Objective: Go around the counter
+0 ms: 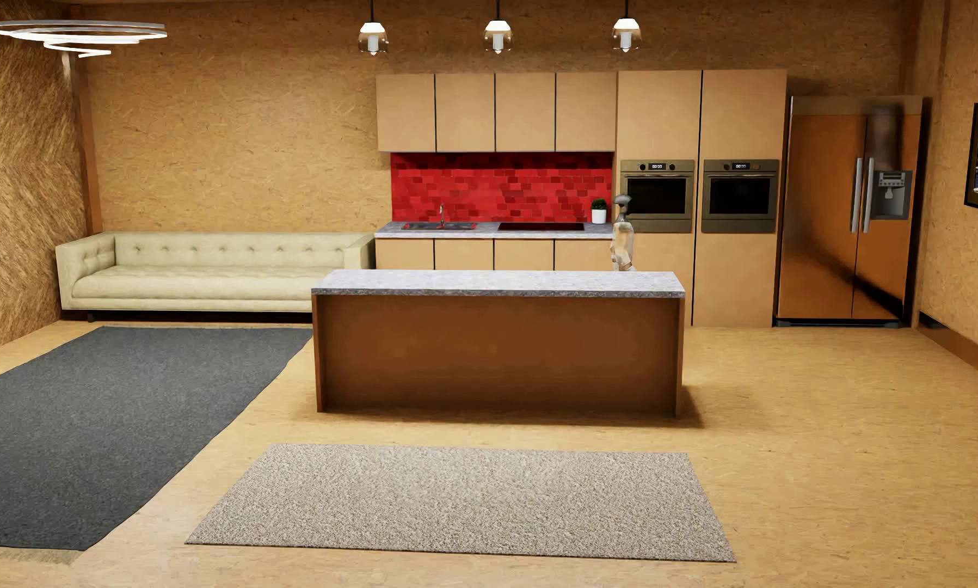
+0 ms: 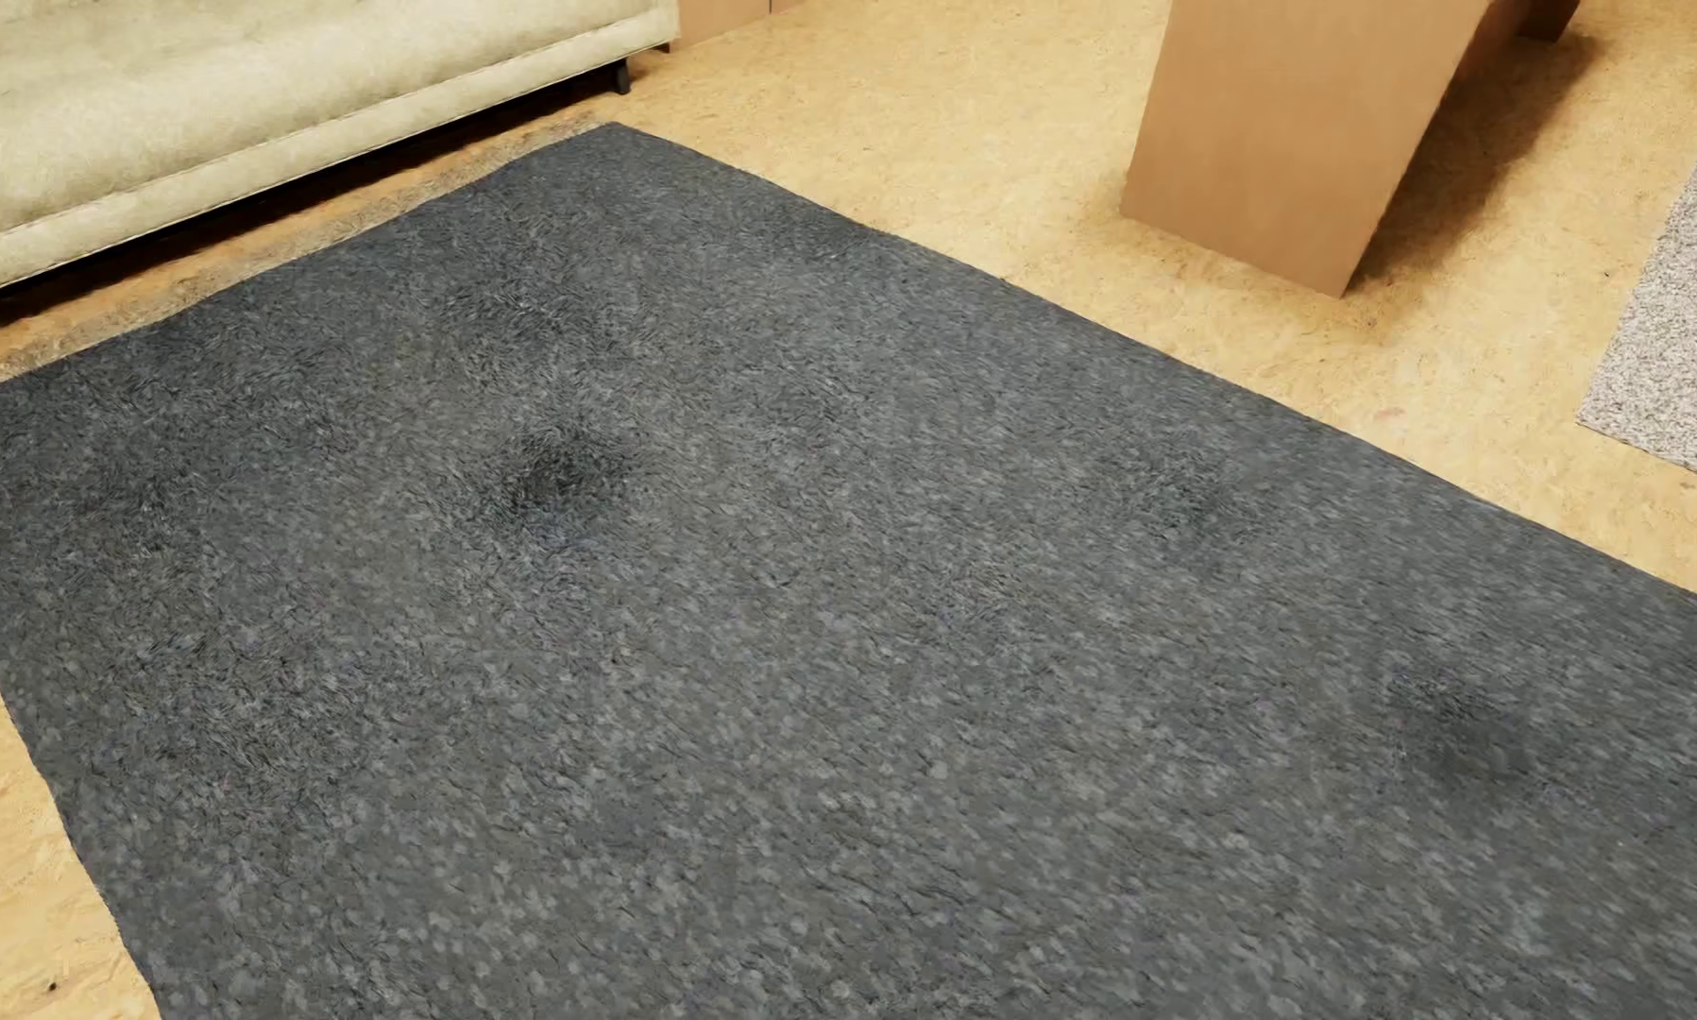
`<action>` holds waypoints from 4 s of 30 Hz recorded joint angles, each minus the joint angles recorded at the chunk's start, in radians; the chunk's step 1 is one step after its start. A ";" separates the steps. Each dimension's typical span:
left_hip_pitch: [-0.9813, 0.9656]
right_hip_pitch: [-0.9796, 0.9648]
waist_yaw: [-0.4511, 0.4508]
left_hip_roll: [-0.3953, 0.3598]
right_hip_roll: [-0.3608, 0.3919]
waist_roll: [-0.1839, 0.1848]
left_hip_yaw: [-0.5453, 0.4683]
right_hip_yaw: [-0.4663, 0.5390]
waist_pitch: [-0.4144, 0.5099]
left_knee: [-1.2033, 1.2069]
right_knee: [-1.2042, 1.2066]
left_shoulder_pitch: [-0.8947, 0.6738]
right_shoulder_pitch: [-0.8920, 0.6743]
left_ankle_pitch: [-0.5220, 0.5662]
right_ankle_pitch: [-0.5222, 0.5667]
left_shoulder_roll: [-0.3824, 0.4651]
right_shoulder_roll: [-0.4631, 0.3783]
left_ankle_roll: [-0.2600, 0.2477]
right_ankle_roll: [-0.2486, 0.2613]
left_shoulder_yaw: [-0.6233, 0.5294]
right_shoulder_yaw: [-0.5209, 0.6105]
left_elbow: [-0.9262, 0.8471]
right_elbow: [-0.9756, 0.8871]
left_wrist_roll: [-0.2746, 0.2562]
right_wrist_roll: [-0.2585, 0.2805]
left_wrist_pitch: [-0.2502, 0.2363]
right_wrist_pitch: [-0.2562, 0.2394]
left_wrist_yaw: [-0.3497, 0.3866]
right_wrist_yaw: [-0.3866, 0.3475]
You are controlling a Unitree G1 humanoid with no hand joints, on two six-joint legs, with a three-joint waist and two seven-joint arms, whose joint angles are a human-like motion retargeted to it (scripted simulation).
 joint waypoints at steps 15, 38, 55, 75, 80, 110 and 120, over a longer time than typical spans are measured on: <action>-0.210 0.056 0.037 0.003 0.038 0.019 0.000 0.000 0.088 0.360 -0.004 0.009 -0.044 -0.121 0.066 -0.009 -0.039 0.000 0.000 0.009 0.050 -0.003 -0.170 0.000 0.000 0.000 0.000 0.000 0.000; 0.184 -0.391 -0.147 -0.063 -0.063 0.009 0.000 0.000 0.153 -0.003 0.242 -0.037 0.073 -0.186 0.564 0.042 -0.048 0.000 0.000 0.007 0.062 -0.060 -0.095 0.000 0.000 0.000 0.000 0.000 0.000; -0.376 0.277 0.186 0.046 -0.007 -0.008 0.000 0.000 0.113 0.061 -0.037 0.072 -0.152 0.055 -0.009 0.037 -0.096 0.000 0.000 0.000 -0.049 0.035 -0.198 0.000 0.000 0.000 0.000 0.000 0.000; 0.094 -0.304 -0.068 0.038 0.039 0.056 0.000 0.000 0.098 0.616 0.203 0.033 0.119 0.177 0.530 0.058 -0.061 0.000 0.000 0.128 0.108 -0.030 -0.016 0.000 0.000 0.000 0.000 0.000 0.000; -0.274 0.124 0.145 0.023 0.021 0.022 0.000 0.000 0.141 0.355 0.041 0.083 0.011 -0.070 0.187 0.053 -0.086 0.000 0.000 0.040 0.059 0.040 -0.074 0.000 0.000 0.000 0.000 0.000 0.000; -0.338 0.169 0.157 0.040 0.010 -0.013 0.000 0.000 0.150 0.322 0.005 0.121 -0.035 -0.078 0.121 0.062 -0.079 0.000 0.000 0.001 -0.097 0.007 -0.252 0.000 0.000 0.000 0.000 0.000 0.000; -0.290 0.138 0.195 -0.065 -0.150 -0.081 0.000 0.000 0.095 0.302 0.825 0.092 -0.061 -0.093 0.526 0.035 -0.038 0.000 0.000 0.006 -0.033 0.161 -0.169 0.000 0.000 0.000 0.000 0.000 0.000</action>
